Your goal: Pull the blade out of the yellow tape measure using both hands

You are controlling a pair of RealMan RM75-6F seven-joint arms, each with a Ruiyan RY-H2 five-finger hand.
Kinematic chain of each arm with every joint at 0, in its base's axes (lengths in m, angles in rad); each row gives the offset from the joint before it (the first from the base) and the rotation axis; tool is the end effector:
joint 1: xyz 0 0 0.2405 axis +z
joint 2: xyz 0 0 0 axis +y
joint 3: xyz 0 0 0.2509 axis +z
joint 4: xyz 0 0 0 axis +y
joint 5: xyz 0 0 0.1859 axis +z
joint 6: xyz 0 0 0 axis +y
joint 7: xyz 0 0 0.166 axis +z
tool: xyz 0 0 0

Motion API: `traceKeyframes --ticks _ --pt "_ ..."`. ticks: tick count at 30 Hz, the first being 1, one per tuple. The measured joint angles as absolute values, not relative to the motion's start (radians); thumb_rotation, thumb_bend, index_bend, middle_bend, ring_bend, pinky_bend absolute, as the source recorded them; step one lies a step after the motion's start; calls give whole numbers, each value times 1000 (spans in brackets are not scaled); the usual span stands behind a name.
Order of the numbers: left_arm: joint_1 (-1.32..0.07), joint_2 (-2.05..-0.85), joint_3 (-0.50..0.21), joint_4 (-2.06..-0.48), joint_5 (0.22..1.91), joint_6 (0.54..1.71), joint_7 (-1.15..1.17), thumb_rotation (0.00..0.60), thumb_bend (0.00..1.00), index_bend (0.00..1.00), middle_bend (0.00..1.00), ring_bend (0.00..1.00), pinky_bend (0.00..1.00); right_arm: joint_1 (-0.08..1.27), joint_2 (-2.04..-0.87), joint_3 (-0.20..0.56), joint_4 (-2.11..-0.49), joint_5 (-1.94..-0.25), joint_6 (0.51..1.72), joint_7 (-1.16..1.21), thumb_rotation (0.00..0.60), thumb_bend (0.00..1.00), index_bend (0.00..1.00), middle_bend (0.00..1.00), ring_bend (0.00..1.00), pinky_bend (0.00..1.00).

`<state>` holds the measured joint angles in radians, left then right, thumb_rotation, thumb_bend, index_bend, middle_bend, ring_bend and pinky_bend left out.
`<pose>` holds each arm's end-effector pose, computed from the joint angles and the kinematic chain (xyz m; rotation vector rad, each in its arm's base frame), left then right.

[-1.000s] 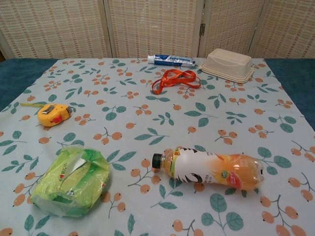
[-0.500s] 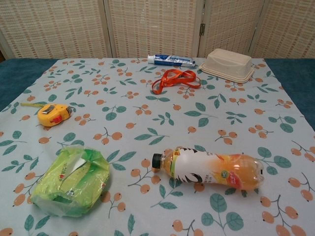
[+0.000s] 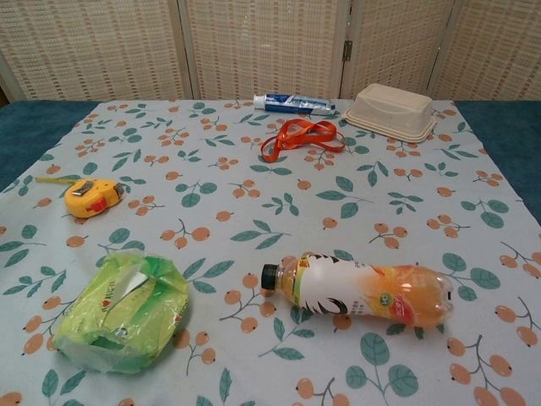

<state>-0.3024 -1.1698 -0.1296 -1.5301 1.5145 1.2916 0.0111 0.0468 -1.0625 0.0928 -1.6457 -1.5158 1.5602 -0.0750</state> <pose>-0.2585 0.2774 0.1536 -1.5858 -0.8052 -0.9690 -0.2895 -0.1962 0.2103 1.3419 -0.7578 0.8877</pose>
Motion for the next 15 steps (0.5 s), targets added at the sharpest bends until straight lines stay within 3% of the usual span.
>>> traceKeyframes --ticks 15 --pt "-536 -1304 -151 -1332 1398 936 0 600 217 116 110 119 0 42 -1057 91 -1646 -1513 1561 -59 600 369 0 51 87 0"
